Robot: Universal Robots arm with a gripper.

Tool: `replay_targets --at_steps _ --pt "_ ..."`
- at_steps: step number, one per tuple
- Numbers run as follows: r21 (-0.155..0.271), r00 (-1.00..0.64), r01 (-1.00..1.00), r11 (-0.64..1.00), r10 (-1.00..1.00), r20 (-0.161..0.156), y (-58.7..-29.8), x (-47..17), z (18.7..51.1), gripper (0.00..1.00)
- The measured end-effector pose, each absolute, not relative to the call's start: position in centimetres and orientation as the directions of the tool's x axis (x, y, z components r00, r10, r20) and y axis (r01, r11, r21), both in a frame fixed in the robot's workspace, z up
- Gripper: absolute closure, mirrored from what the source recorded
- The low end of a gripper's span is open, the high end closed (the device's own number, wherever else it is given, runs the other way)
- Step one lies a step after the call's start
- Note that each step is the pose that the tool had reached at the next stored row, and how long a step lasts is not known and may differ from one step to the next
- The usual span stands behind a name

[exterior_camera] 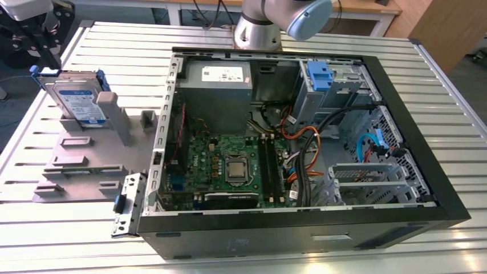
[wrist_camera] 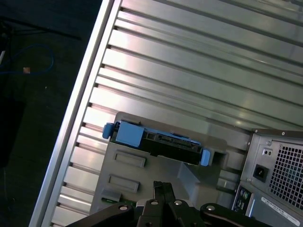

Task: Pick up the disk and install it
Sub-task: 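Pick up the disk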

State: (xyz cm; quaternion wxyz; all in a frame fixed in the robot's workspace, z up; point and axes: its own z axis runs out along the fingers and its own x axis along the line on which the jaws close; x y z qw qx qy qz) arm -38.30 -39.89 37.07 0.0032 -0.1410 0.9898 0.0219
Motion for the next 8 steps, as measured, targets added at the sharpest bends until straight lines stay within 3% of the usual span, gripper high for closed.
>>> replay_targets --at_steps 8 --pt "0.042 -0.959 -0.283 0.958 -0.283 -0.012 -39.89 -38.30 37.07 0.89"
